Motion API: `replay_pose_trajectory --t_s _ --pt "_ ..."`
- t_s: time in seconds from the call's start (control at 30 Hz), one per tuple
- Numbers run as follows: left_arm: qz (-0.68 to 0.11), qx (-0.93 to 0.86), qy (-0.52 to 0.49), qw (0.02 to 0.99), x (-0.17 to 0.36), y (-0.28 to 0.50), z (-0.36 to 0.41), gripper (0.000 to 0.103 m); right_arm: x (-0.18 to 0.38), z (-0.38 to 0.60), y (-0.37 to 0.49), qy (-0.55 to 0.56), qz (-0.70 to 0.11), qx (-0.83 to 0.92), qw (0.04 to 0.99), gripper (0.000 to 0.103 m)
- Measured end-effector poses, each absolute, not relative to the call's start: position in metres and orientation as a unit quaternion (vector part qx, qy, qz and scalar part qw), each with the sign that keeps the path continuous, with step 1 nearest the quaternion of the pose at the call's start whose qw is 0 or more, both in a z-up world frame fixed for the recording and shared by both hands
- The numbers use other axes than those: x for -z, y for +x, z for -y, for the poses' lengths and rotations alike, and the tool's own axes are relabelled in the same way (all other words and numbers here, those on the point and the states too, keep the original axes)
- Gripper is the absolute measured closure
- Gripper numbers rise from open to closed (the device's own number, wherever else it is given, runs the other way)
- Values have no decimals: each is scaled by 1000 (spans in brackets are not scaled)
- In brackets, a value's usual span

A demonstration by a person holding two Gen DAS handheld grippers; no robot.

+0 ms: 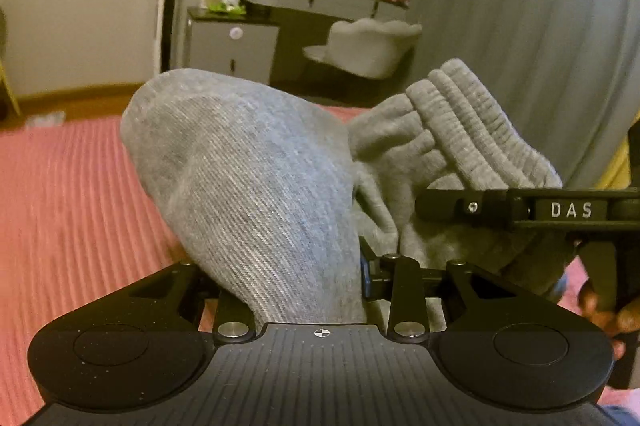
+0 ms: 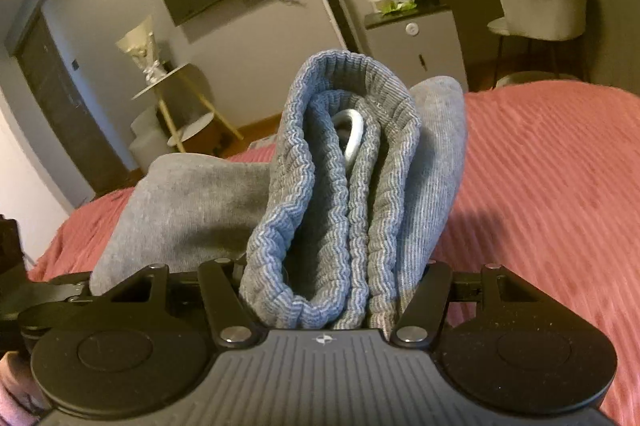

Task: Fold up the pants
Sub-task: 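Lower the folded pants onto the bed and open both grippers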

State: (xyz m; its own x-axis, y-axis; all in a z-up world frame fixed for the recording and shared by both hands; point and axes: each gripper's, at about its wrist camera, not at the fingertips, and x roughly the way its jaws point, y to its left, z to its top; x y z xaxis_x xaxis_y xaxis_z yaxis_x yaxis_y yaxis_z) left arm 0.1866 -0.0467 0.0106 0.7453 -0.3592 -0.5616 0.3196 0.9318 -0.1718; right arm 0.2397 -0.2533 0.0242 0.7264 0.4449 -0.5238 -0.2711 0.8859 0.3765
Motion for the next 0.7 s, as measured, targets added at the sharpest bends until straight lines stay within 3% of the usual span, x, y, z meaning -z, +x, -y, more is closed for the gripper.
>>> replay_pose_trajectory --t_s 0.1,0.17,0.23,0.33,0.37,0.43,0.5,0.57,0.7 --pt "-321 166 -6 932 1 214 50 65 -9 251 273 146 -320 -182 918 42" --pt "-347 130 14 929 16 231 49 43 8 253 285 146 -332 -170 916 36" --pt "-374 57 44 924 31 235 36 37 23 253 297 100 -368 -116 917 28" --pt "-355 -10 8 935 37 211 -2 16 22 274 291 59 -358 -31 931 10" --pt "-339 -34 -3 940 35 198 -11 16 17 281 281 58 -338 -5 939 1" --pt "-308 -61 5 949 26 170 -13 19 8 289 258 69 -300 31 951 0" --pt "-291 -27 4 956 17 154 -1 14 7 275 240 66 -294 -31 953 0" --pt "-297 26 2 955 17 148 14 7 12 247 229 16 -292 -49 955 0" --pt "-379 39 35 924 55 147 24 5 46 204 232 -85 -324 -54 941 0"
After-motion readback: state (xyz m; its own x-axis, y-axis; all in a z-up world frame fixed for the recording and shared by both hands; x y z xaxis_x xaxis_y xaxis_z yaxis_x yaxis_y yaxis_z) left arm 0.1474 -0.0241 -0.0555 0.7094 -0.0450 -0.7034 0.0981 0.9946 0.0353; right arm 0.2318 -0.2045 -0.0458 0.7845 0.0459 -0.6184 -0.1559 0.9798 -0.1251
